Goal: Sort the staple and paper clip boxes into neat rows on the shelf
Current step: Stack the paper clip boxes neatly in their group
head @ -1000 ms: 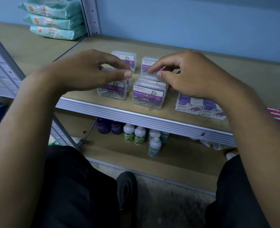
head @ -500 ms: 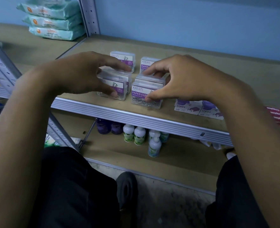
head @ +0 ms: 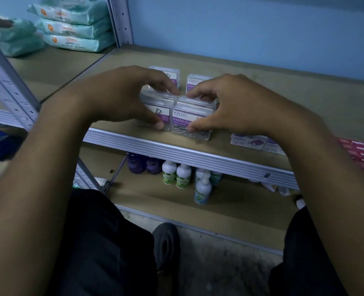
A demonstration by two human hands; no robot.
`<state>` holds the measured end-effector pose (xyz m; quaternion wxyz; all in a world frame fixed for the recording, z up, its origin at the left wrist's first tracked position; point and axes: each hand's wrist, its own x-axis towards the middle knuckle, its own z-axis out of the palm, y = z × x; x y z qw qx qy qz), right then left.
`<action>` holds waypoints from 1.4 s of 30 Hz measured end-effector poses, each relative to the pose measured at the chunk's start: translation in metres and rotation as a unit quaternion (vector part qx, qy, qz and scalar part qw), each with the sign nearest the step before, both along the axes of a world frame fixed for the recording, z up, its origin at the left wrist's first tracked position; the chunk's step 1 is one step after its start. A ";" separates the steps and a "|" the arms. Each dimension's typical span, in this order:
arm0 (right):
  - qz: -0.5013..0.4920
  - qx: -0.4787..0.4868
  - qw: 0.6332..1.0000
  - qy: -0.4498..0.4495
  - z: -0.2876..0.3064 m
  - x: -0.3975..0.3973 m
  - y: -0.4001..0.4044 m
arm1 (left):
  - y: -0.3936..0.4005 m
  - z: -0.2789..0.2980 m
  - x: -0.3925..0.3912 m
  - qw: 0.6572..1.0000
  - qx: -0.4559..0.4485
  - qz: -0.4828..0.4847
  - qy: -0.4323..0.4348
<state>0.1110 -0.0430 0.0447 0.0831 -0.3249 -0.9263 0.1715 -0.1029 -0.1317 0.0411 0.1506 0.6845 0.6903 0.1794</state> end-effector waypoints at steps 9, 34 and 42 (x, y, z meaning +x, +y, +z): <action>-0.015 -0.040 0.995 0.089 0.010 0.012 0.002 | -0.003 0.007 -0.001 0.997 0.047 0.016 -0.066; -0.073 0.060 0.986 0.141 -0.026 -0.004 0.054 | 0.071 -0.022 -0.037 0.980 0.119 0.101 -0.120; -0.101 0.060 0.976 0.185 -0.030 -0.005 0.052 | 0.071 -0.022 -0.037 0.973 0.139 0.080 -0.164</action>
